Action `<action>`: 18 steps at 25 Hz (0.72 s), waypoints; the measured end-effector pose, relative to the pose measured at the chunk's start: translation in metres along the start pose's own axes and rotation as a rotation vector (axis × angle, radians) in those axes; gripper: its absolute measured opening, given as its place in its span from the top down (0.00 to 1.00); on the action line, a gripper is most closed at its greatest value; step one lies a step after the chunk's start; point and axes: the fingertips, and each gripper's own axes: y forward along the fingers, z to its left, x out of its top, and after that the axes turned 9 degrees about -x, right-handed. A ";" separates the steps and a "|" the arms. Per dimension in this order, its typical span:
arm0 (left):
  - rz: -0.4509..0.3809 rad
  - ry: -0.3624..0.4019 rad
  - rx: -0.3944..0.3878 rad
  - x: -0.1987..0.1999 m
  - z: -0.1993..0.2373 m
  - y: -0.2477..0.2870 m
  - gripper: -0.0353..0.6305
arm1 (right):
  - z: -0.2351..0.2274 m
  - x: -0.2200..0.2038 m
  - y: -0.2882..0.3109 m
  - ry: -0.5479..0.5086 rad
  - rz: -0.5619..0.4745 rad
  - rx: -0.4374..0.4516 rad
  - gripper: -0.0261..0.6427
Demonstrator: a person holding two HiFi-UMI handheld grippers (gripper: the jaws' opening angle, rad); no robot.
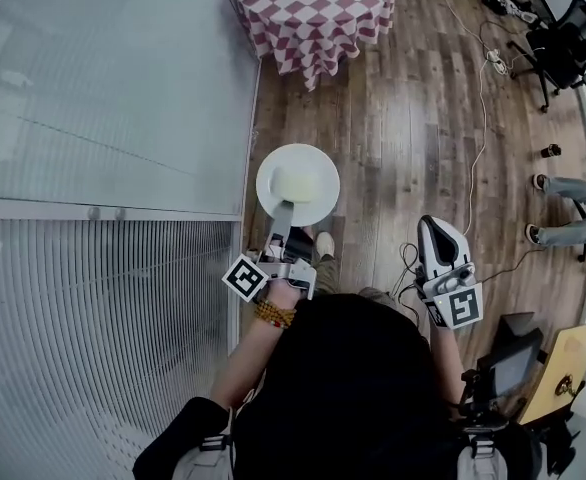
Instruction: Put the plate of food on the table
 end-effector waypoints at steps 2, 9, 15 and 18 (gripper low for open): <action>0.005 -0.013 0.001 0.009 0.010 0.014 0.92 | 0.004 0.000 0.026 -0.002 -0.003 0.011 0.94; 0.033 -0.057 0.034 0.026 0.046 0.056 0.92 | 0.002 -0.003 0.092 0.000 -0.009 0.030 0.94; 0.046 -0.036 0.056 0.037 0.077 0.104 0.92 | -0.039 -0.025 0.141 0.029 -0.004 0.019 0.94; 0.004 -0.015 0.073 0.049 0.090 0.130 0.92 | -0.059 -0.033 0.177 0.069 -0.021 0.047 0.94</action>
